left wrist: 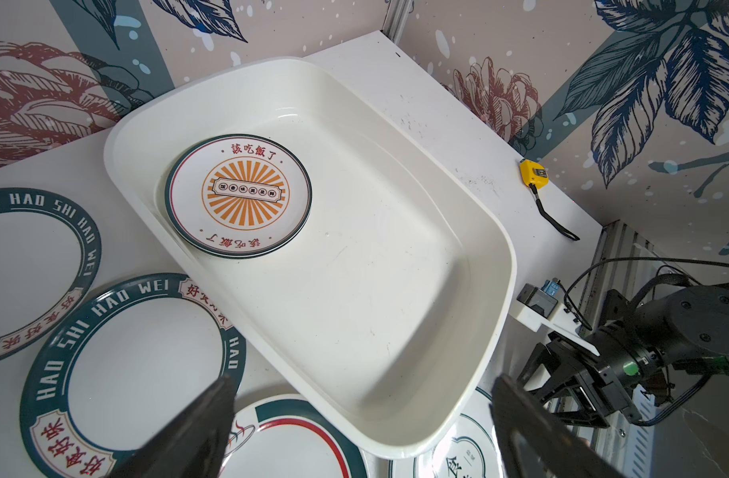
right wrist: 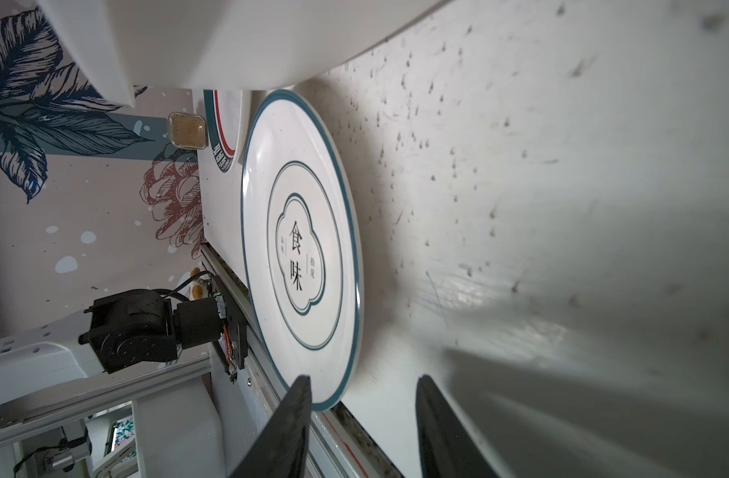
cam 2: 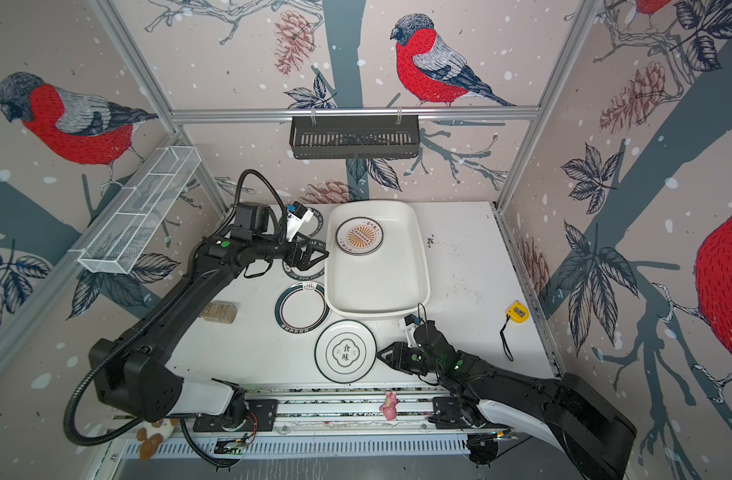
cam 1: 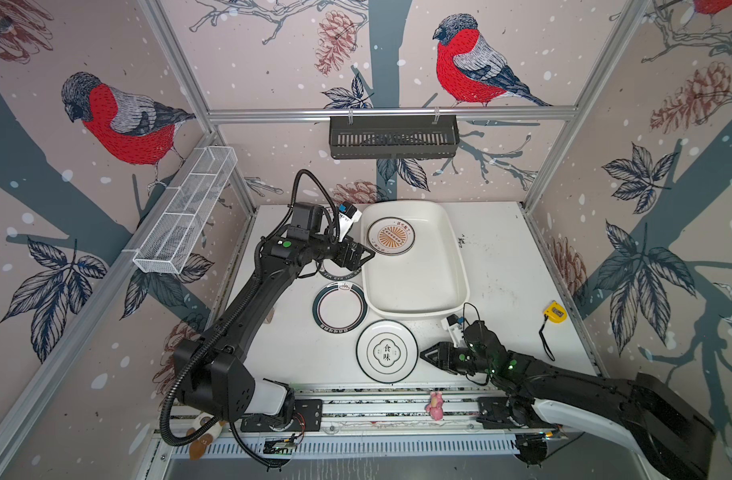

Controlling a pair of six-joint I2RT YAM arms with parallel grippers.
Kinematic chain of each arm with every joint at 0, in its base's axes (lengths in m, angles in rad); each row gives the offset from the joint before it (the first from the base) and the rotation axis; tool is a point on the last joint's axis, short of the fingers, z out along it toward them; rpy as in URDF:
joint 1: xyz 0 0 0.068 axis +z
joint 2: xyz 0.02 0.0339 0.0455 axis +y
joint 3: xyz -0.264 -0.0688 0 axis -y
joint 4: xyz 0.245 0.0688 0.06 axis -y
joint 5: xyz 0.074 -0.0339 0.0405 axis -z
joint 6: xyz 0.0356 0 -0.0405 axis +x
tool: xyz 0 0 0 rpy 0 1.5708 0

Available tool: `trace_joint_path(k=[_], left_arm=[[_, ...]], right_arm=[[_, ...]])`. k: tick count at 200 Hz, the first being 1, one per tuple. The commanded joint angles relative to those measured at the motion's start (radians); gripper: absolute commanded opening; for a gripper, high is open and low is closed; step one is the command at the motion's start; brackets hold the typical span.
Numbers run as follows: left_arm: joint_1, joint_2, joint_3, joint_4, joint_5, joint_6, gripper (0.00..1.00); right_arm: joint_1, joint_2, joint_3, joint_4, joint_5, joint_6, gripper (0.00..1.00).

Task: Place the plates into the plastic bin on the countertop
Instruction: Pick up the plate from the bottom-center of the table.

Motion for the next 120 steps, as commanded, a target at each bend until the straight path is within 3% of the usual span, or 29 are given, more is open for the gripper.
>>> trace_joint_path(k=[1,120], left_arm=[[-0.002,-0.009,-0.002,0.01,0.025,0.003,0.96],[-0.002,-0.032,-0.007,0.012,0.035,-0.002,0.96]], right_arm=[[0.009,0.017,0.003,0.057,0.012,0.015,0.43],[0.06,0.179,0.036,0.184,0.046,0.06,0.39]])
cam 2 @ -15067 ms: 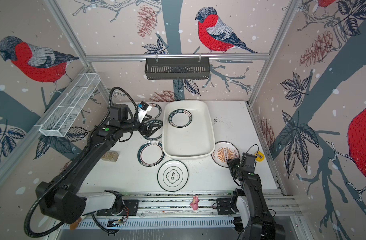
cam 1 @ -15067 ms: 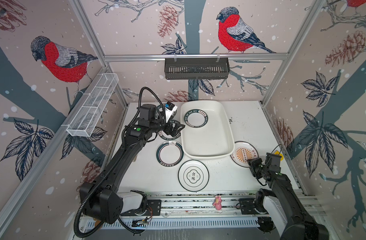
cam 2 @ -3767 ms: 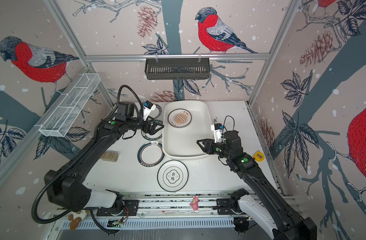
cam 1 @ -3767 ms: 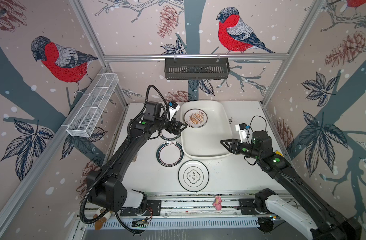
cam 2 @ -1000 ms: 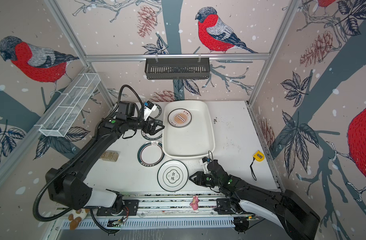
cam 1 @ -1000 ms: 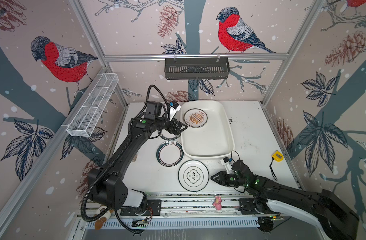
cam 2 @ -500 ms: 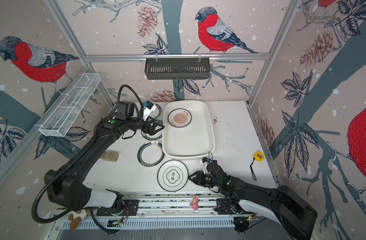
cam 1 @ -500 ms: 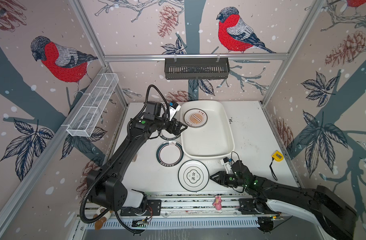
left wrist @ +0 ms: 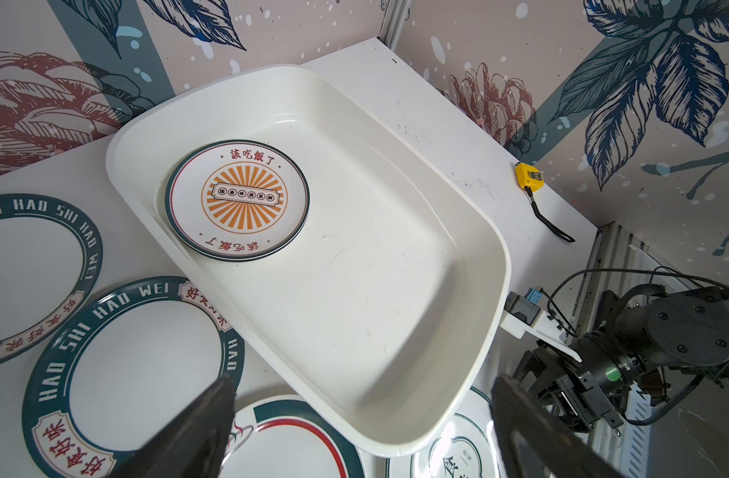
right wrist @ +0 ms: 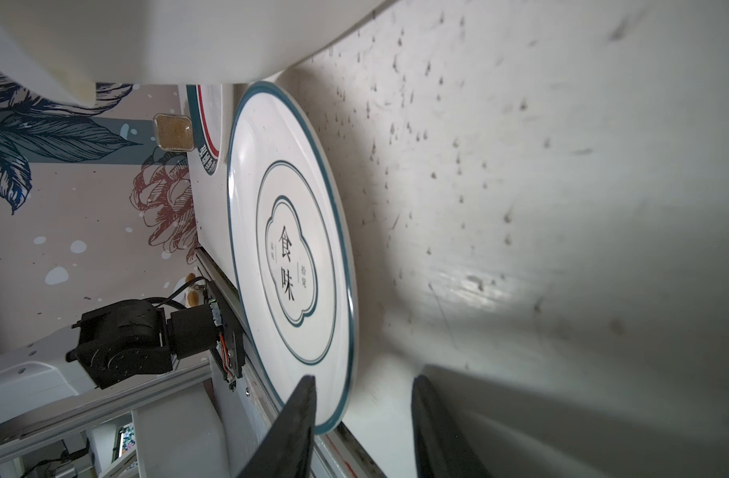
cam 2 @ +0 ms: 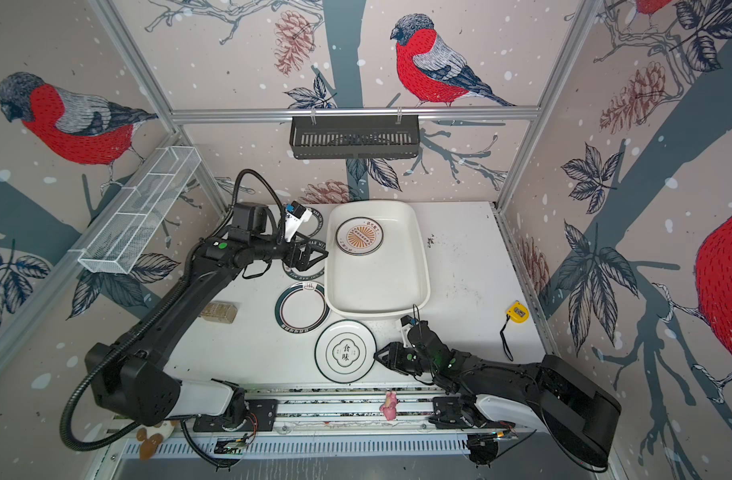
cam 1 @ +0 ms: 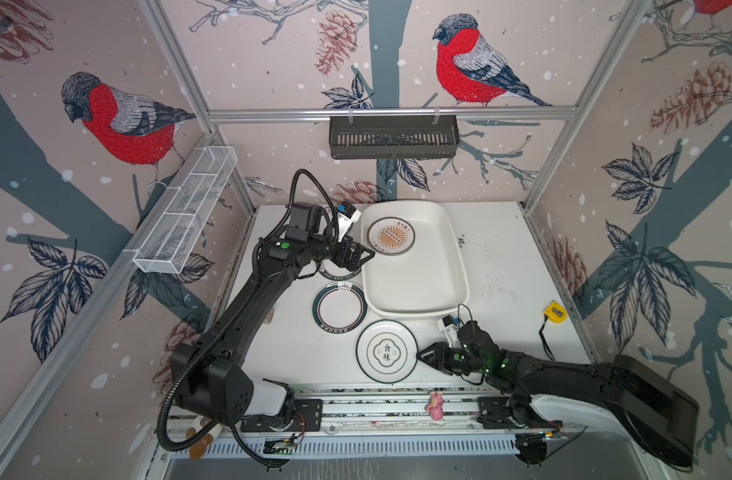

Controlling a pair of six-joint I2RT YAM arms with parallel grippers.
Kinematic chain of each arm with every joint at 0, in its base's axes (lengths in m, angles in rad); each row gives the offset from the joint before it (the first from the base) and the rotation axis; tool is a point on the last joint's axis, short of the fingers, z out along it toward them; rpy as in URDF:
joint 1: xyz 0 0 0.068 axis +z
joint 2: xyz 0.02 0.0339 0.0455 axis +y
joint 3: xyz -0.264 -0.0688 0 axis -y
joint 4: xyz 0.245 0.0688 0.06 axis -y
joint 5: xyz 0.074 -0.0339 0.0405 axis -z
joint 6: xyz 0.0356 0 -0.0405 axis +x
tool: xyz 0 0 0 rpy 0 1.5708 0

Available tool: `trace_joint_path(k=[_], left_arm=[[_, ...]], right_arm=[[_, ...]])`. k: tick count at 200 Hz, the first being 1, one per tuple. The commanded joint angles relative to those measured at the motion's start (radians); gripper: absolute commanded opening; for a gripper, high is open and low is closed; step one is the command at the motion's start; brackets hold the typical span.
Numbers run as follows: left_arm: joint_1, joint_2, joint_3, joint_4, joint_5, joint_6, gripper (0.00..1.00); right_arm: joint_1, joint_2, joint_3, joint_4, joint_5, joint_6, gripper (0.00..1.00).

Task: Place the plates into the plastic bin on the countertop
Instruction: Pick up the plate from the bottom-center of the table.

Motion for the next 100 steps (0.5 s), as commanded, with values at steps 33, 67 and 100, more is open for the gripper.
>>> trace_joint_path(k=[33,67,100], left_arm=[[-0.002,-0.015,-0.017,0.019,0.031,0.001,0.96],[-0.002,-0.016,-0.015,0.022,0.035,0.001,0.96],[-0.002,-0.016,-0.017,0.024,0.035,-0.001,0.96]], right_arm=[[0.03,0.069,0.017,0.101,0.036,0.031,0.36],[0.044,0.093,0.028,0.095,0.065,0.041,0.35],[0.049,0.105,0.03,0.1,0.09,0.051,0.32]])
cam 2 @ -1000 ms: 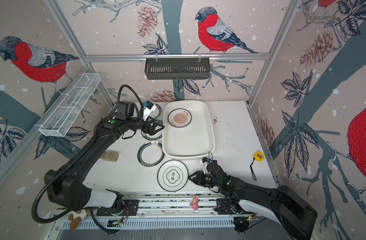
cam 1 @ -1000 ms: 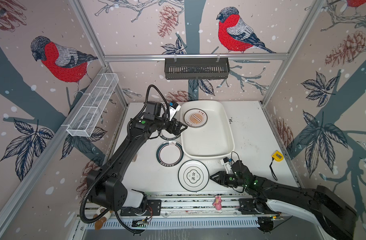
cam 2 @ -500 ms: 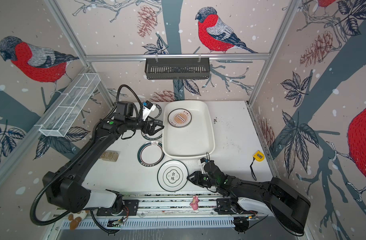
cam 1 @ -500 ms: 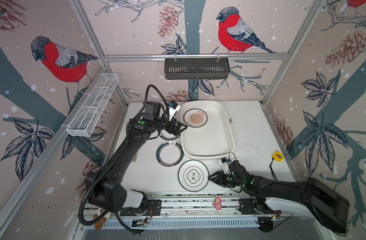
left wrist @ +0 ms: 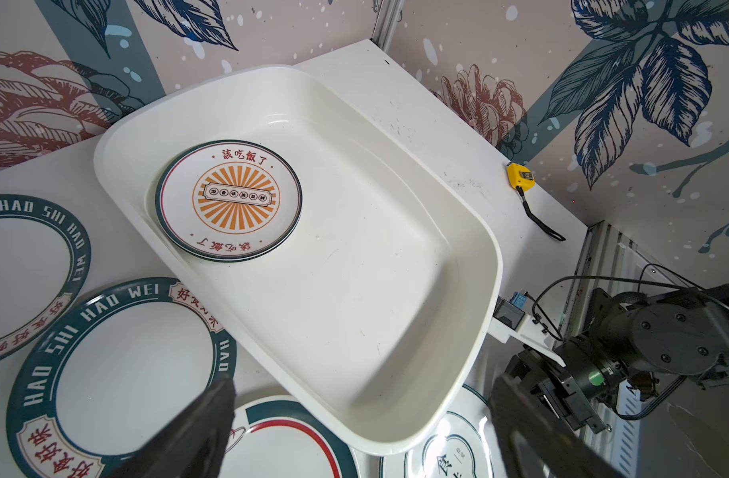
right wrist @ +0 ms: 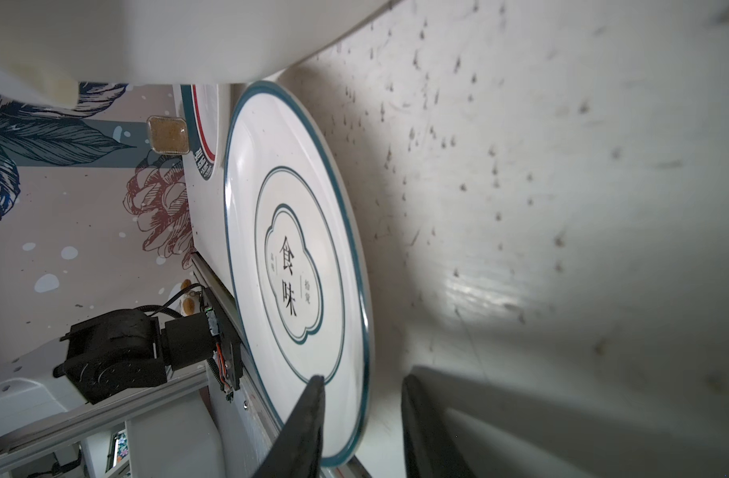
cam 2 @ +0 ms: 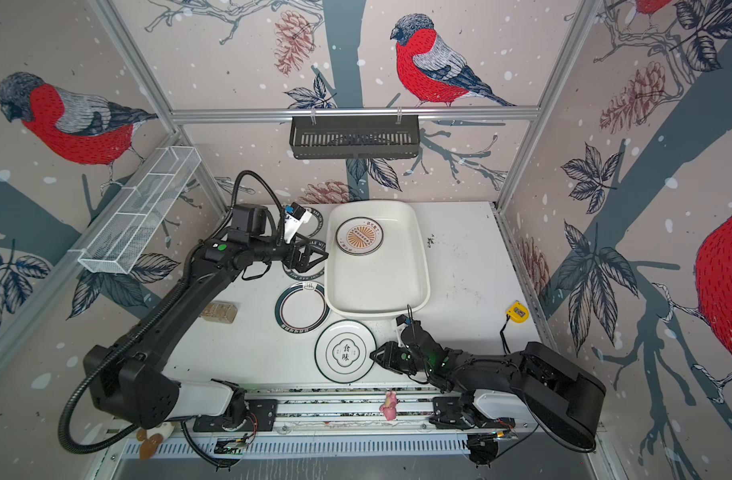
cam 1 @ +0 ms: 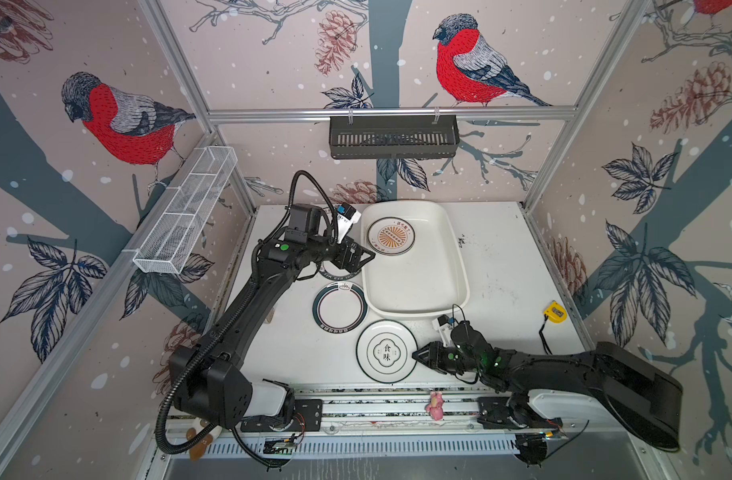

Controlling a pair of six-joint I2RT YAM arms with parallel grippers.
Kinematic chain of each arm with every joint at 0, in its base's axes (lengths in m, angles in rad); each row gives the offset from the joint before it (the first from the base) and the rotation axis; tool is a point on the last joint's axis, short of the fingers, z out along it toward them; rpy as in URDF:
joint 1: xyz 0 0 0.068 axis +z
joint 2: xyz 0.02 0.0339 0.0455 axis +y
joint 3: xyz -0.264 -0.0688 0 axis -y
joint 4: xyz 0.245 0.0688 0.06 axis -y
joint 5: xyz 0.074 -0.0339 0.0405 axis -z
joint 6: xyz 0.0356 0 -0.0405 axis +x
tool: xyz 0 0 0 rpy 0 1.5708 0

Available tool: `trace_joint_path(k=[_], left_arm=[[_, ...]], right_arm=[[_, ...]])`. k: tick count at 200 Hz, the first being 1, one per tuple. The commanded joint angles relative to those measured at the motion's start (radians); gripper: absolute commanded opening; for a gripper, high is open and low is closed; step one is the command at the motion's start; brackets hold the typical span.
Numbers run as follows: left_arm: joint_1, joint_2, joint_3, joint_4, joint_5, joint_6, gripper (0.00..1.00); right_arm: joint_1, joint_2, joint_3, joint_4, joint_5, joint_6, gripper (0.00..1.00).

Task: Place the plates into the plastic bin on the countertop
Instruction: Pick up the plate from the bottom-center of the table.

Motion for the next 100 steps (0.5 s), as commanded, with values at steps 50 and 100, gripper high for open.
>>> trace_joint_path(k=[50,100], left_arm=[[-0.002,-0.01,-0.004,0.02,0.027,-0.001,0.96],[-0.002,-0.013,-0.007,0.022,0.029,-0.003,0.96]], right_arm=[[0.011,0.042,0.008,0.068,0.039,0.036,0.32],[0.023,0.098,0.009,0.111,0.04,0.053,0.29]])
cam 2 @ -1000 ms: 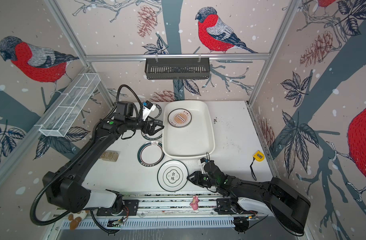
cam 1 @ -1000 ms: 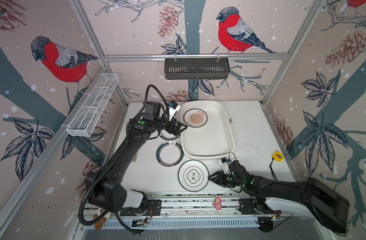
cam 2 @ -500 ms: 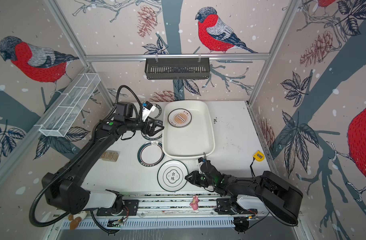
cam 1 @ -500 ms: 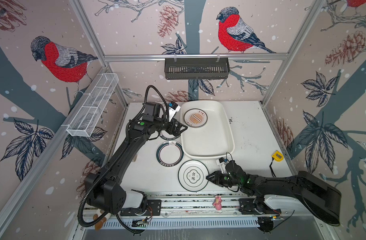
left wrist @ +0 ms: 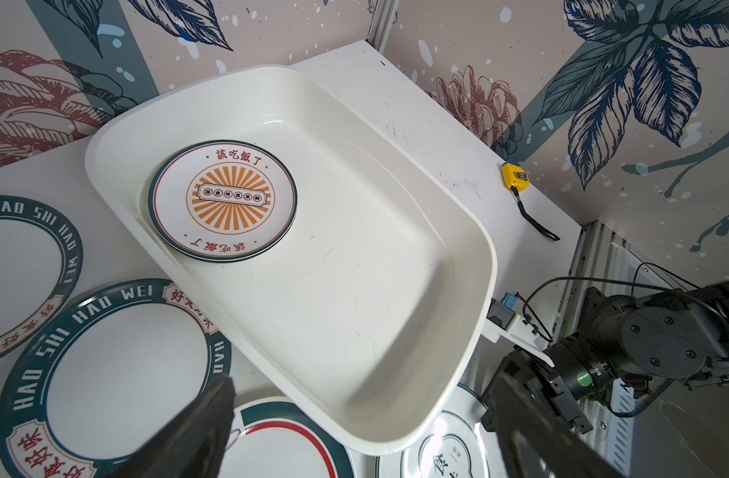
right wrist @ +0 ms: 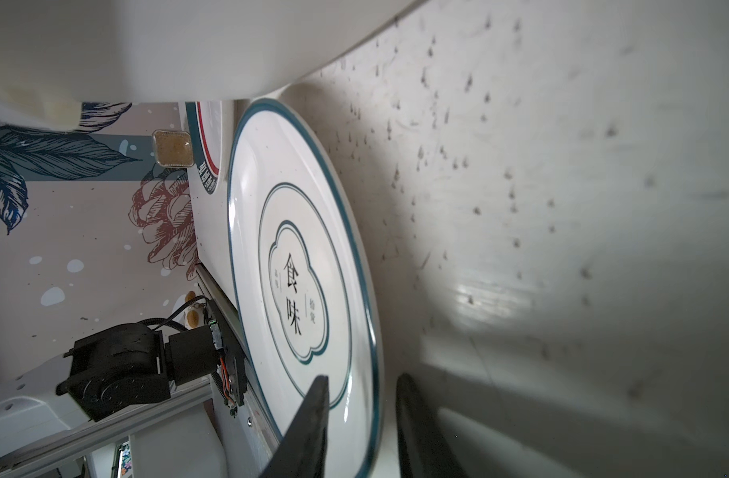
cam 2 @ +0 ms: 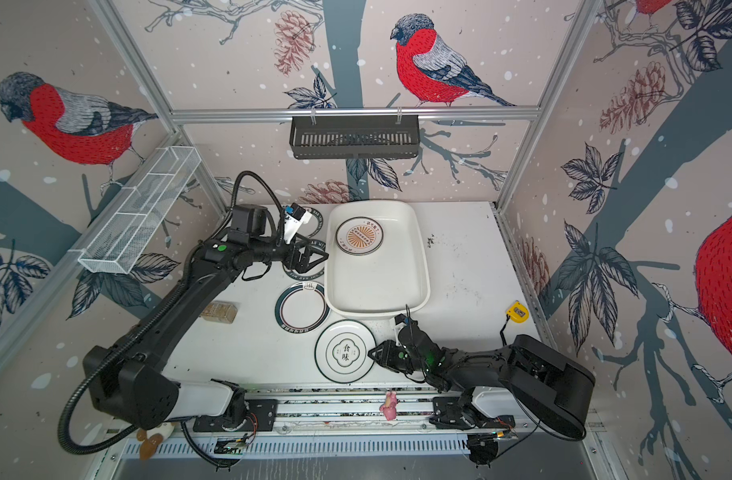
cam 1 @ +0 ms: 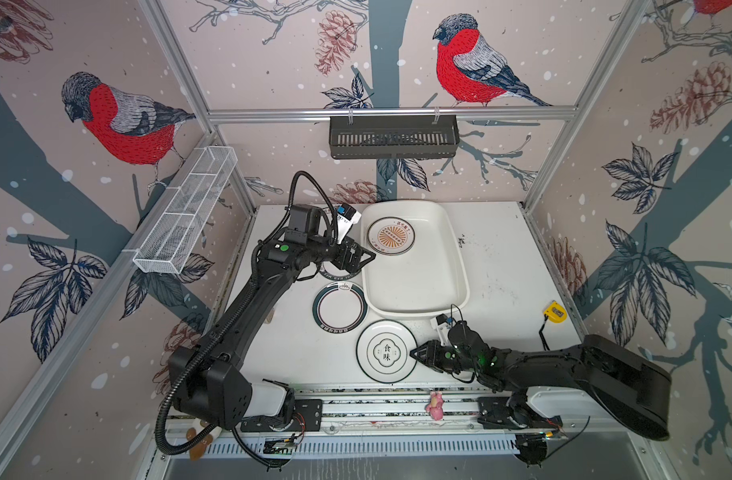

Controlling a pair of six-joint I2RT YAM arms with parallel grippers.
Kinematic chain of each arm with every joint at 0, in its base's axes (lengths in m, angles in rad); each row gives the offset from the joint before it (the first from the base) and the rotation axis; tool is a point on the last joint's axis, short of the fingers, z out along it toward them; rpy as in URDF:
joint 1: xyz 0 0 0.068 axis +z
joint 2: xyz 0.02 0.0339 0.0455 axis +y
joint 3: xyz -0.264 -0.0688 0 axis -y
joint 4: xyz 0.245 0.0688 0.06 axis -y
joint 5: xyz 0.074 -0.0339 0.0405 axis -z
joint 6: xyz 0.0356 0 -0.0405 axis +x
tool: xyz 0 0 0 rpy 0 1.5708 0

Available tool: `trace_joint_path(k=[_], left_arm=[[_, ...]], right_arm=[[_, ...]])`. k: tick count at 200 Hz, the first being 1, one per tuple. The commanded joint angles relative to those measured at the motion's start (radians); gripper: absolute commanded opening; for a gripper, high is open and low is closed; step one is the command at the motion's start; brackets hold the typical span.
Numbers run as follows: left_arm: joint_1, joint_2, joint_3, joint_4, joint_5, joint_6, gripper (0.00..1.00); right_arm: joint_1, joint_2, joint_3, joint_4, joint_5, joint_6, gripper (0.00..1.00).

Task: Place the plates into the plastic bin on the countertop
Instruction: Pick up the plate from the bottom-center of the table.

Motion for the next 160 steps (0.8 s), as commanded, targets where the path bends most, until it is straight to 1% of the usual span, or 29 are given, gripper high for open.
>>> trace_joint_path(k=[1,41,90,92,111,118,135,160], left_arm=[[-0.002,-0.008,0.0,0.016,0.013,0.0,0.96],[-0.002,-0.008,-0.003,0.016,0.015,-0.001,0.96],[-0.002,-0.004,0.0,0.02,0.016,-0.002,0.96],[-0.002,-0.003,0.0,0.02,0.016,-0.003,0.96],[-0.003,-0.001,0.001,0.021,0.016,-0.004,0.96],[-0.002,-0.002,0.003,0.02,0.018,-0.005,0.96],[-0.001,-0.003,0.001,0.021,0.018,-0.005,0.96],[-0.002,-0.007,-0.003,0.022,0.017,-0.005,0.96]], right_arm=[[0.004,0.019,0.003,0.02,0.017,0.024,0.29],[0.006,0.022,-0.01,0.028,0.024,0.037,0.24],[0.005,-0.028,-0.029,-0.009,0.049,0.043,0.17],[0.006,-0.048,-0.029,-0.012,0.052,0.043,0.17],[0.006,-0.072,-0.032,-0.023,0.061,0.042,0.17],[0.005,-0.076,-0.032,-0.019,0.059,0.038,0.18],[0.005,-0.071,-0.024,-0.024,0.055,0.032,0.22],[0.006,-0.049,-0.014,-0.013,0.05,0.031,0.22]])
